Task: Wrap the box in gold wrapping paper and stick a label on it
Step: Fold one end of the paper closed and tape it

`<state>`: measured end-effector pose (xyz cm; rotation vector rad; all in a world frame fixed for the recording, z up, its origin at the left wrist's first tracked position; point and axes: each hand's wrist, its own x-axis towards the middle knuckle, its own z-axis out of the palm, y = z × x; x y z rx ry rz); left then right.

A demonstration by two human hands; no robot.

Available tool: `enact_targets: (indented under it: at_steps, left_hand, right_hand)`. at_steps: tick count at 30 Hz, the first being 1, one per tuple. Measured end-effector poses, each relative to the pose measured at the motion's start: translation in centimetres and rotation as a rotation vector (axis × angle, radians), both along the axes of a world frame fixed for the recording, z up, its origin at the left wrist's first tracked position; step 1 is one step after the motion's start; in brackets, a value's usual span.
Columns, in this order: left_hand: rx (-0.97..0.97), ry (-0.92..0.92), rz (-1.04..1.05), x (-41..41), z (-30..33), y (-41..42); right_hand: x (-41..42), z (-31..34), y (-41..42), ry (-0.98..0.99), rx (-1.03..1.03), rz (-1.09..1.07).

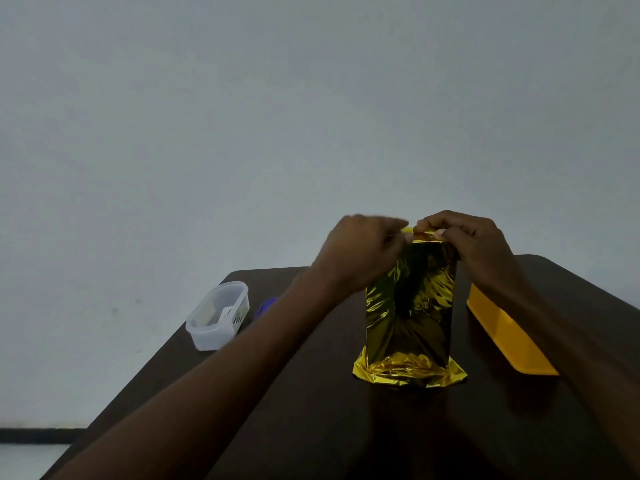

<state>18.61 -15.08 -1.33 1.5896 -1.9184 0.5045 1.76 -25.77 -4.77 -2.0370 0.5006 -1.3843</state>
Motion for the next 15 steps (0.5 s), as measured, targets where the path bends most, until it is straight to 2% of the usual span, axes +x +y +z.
enact_targets:
  at_steps: [3, 11, 15]
  left_hand:
    - [-0.030, -0.135, 0.069, 0.2, -1.6, 0.3]
    - [-0.054, -0.025, 0.148, -1.1, -2.5, 0.3]
    - [-0.076, -0.029, 0.174, -1.3, -2.7, 0.2]
  right_hand:
    - [0.1, 0.2, 0.0, 0.025, 0.014, 0.000]
    - [-0.5, 0.4, 0.1, 0.088, 0.091, -0.021]
    - [-2.1, 0.8, 0.6, -0.037, 0.261, -0.161]
